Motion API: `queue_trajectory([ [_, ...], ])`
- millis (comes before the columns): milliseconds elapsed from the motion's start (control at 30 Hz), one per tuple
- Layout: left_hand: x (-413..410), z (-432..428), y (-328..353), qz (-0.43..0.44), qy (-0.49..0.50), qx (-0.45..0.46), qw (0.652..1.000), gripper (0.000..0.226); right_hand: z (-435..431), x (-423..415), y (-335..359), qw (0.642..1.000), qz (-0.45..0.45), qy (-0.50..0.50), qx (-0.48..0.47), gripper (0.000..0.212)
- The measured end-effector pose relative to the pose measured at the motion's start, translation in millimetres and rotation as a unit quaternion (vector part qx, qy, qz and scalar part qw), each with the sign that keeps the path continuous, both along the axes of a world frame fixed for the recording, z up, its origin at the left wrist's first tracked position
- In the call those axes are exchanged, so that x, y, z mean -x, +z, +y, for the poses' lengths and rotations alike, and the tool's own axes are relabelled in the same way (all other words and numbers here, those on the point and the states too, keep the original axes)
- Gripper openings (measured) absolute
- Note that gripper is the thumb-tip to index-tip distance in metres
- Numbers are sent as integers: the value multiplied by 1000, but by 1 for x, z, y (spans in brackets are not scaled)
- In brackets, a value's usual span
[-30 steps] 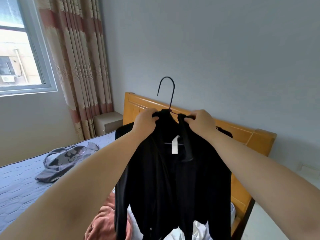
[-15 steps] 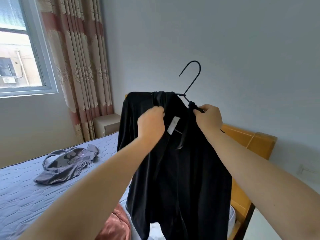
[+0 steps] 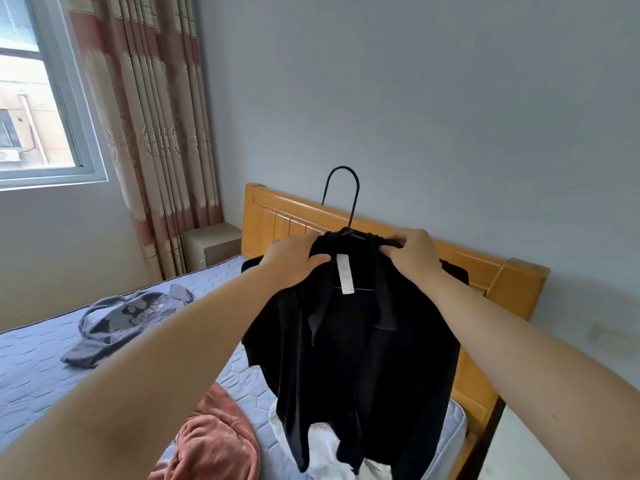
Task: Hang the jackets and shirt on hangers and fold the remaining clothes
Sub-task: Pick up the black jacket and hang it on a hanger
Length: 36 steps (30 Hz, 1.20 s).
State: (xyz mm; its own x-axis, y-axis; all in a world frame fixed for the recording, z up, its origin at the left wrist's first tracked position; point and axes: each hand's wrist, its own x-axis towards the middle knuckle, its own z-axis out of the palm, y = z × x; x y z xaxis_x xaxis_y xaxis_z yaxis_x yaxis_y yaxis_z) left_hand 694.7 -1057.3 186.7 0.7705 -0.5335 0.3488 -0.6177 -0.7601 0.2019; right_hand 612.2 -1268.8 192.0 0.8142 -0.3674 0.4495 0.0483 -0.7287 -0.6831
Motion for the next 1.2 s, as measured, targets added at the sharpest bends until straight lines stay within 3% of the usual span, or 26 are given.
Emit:
queue_trajectory([
  [67,-4,-1,0,58,2,21,998,40,-1,1,0,1000,-9,14,-6,15],
  [167,-4,-5,-2,45,12,108,993,33,0,2,1,999,-37,-1,22,22],
  [300,-2,-15,7,32,31,197,979,29,-2,1,4,983,-131,-102,75,23],
  [367,-2,-19,9,29,35,219,975,27,0,1,2,990,-36,-107,84,32],
  [433,-1,-22,10,24,42,228,972,28,0,0,-2,985,74,-90,126,19],
  [467,-2,-22,9,24,45,227,973,30,0,1,-1,982,88,-92,138,11],
  [533,-1,-23,6,25,50,221,974,31,0,4,12,987,28,-114,113,9],
  [633,1,-24,4,12,69,195,978,28,9,15,38,975,-171,-140,38,13],
  [667,1,-24,4,10,78,192,978,27,15,21,41,969,-203,-129,63,14],
  [700,1,-24,5,13,84,199,976,25,18,24,39,972,-175,-101,119,15],
  [733,1,-24,6,20,87,216,972,23,20,25,32,975,-91,-59,193,14],
  [800,1,-23,10,35,77,264,961,14,19,25,8,944,153,32,290,14],
  [833,1,-22,11,40,65,280,957,12,15,24,-1,933,205,49,292,12],
  [867,1,-21,12,45,54,284,956,12,11,23,-3,946,178,42,268,9],
  [933,2,-21,16,53,37,276,959,11,4,22,8,978,-3,-23,208,12],
  [1000,2,-22,19,57,20,264,963,16,1,18,24,973,-113,-44,196,17],
  [1067,4,-24,21,58,4,249,967,21,4,15,36,983,-48,8,178,24],
  [1133,7,-25,21,59,-9,235,970,19,11,13,37,989,36,46,133,19],
  [1200,10,-26,21,56,-24,219,974,14,13,13,35,995,31,43,80,24],
])
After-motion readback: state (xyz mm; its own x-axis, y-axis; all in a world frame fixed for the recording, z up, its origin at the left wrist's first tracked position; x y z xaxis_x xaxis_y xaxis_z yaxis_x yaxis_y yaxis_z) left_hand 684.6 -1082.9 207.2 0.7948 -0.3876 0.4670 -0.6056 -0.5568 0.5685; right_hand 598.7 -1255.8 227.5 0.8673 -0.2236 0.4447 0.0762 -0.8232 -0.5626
